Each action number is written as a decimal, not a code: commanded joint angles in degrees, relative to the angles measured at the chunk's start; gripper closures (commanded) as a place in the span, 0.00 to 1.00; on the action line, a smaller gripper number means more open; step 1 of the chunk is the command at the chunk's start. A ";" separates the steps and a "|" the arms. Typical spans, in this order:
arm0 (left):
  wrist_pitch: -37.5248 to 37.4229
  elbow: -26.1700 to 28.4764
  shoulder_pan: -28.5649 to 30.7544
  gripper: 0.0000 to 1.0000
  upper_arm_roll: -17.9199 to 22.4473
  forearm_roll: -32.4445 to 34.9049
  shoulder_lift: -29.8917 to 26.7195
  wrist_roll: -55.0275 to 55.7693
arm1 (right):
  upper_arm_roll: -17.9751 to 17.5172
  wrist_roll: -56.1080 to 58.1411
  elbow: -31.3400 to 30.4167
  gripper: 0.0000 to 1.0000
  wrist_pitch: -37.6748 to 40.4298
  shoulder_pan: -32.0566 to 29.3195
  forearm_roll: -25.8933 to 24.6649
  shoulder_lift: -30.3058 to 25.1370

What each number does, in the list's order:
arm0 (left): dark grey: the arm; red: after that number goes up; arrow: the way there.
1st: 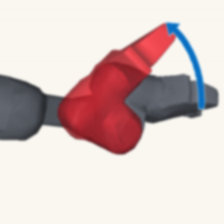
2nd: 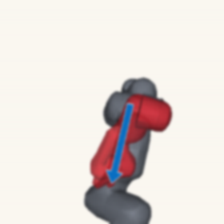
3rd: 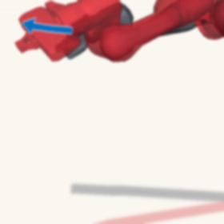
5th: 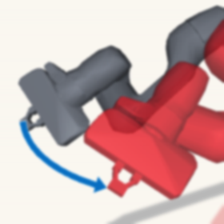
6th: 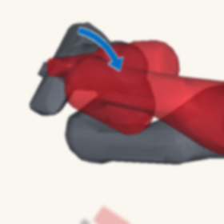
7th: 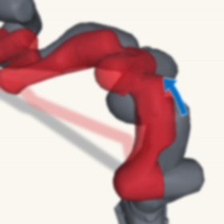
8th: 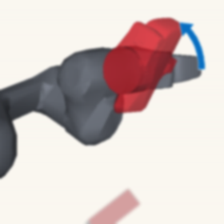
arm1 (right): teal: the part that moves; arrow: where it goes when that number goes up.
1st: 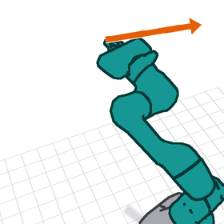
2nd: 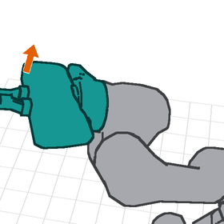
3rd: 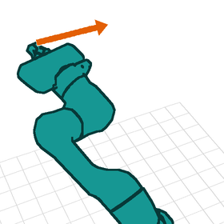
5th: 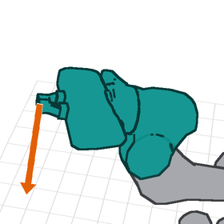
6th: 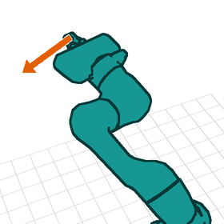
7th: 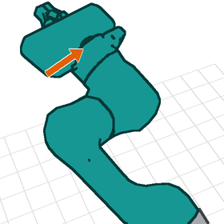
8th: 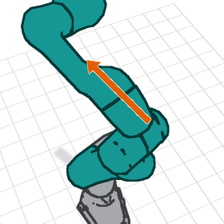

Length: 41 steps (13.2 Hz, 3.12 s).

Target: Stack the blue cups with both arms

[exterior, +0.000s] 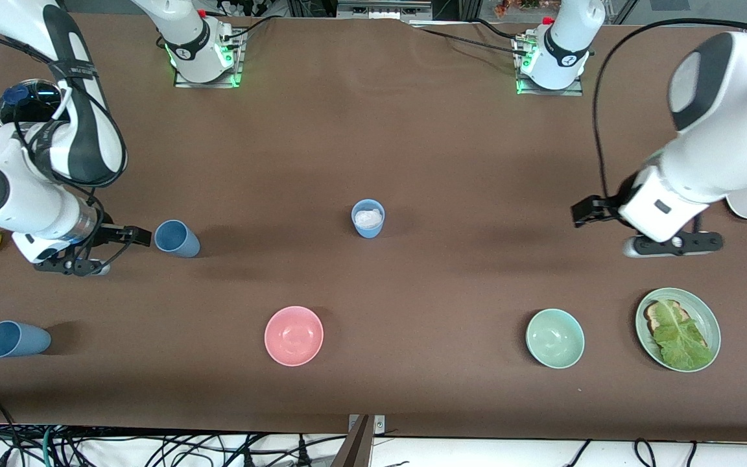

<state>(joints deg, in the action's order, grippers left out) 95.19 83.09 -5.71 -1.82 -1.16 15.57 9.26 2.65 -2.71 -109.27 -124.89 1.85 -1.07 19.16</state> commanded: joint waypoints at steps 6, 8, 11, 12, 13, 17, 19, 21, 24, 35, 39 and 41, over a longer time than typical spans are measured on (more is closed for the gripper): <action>-1.41 -0.74 3.51 0.00 4.20 0.80 -2.12 -15.50 | -1.16 -0.37 -9.47 0.00 -9.58 -0.01 0.54 -2.90; -2.20 -0.65 3.42 0.00 4.11 0.89 -3.17 -15.15 | -1.24 -0.28 -9.47 0.00 -10.02 -0.01 0.54 -2.28; -2.38 -0.04 3.51 0.00 4.02 0.80 -5.10 -15.06 | -1.24 -0.28 -9.47 0.00 -10.64 0.08 0.54 -1.41; -2.38 0.14 3.51 0.00 4.02 0.89 -5.55 -15.06 | -1.24 -0.28 -9.47 0.00 -11.07 0.08 0.54 -0.88; -2.38 0.40 3.51 0.00 4.02 0.80 -6.07 -14.97 | -1.24 -0.28 -9.47 0.00 -11.25 0.17 0.54 -0.53; -1.76 5.05 3.07 0.01 4.02 0.80 -9.41 -12.78 | -1.33 -0.28 -9.47 0.58 -11.25 0.26 0.54 0.00; 0.60 8.47 2.55 0.01 4.02 0.89 -11.52 -11.82 | -1.68 -0.28 -9.47 0.82 -11.25 0.26 0.54 0.18; 1.75 10.42 2.46 0.01 4.02 0.89 -12.67 -11.28 | -2.04 -0.37 -9.47 1.00 -11.25 0.26 0.54 0.27; 5.35 15.42 2.89 0.01 4.02 0.89 -15.91 -11.28 | -2.83 -1.24 -9.21 1.00 -10.73 0.26 0.54 0.27; 3.86 13.85 5.53 0.01 4.20 0.80 -14.78 -12.34 | -13.02 -23.19 10.81 1.00 11.85 6.65 -0.16 -1.49; 4.13 16.13 5.53 0.01 4.02 0.80 -17.59 -12.25 | -13.02 -35.50 17.67 1.00 16.34 15.18 -0.60 0.00; 4.22 16.66 5.62 0.01 4.02 0.80 -18.38 -12.25 | -12.94 -40.86 20.84 1.00 17.57 19.31 -0.69 1.49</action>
<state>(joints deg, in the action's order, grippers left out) 98.92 96.96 -0.36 2.58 -1.15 0.01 -2.71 -10.69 -38.76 -93.52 -109.97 17.89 -1.05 17.93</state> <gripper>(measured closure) 0.004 0.952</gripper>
